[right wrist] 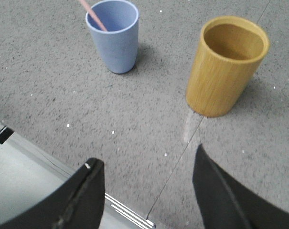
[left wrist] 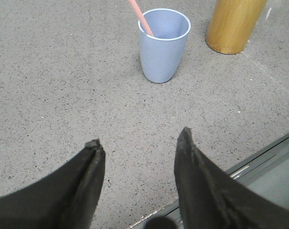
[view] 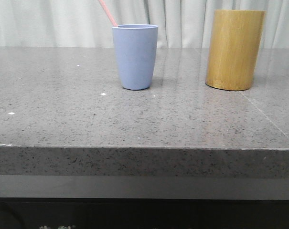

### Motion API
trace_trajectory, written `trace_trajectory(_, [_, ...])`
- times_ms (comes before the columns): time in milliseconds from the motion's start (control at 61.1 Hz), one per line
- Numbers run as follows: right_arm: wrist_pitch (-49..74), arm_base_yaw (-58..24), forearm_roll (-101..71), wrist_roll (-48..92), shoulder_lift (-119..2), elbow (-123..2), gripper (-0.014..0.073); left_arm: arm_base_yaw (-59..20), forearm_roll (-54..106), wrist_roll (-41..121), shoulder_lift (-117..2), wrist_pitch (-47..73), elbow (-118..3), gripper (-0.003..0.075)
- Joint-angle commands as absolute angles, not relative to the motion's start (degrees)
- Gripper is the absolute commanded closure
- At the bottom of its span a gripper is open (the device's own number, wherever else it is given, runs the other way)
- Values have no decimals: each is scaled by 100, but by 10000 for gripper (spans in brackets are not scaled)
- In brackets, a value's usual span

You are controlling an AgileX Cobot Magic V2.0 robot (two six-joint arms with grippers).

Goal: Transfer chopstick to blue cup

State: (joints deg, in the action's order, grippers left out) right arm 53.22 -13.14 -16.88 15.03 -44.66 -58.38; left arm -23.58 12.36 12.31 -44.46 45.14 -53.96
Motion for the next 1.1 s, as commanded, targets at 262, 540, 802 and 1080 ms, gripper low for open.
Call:
trace_trajectory(262, [4801, -1276, -1711, 1417, -3002, -5103, 189, -2346, 1314, 1217, -4437, 4119, -5540, 374])
trace_trajectory(540, [4831, -1276, -1692, 1412, -2770, -5034, 562, -2346, 1314, 1217, -4437, 4116, -5540, 580])
trace_trajectory(802, [4781, -1276, -1683, 1422, -2775, -5034, 662, -2346, 1314, 1217, -4437, 4077, -5540, 739])
trace_trajectory(1080, [4787, -1276, -1683, 1422, -2775, -5034, 662, -2346, 1314, 1217, -4437, 4077, -5540, 739])
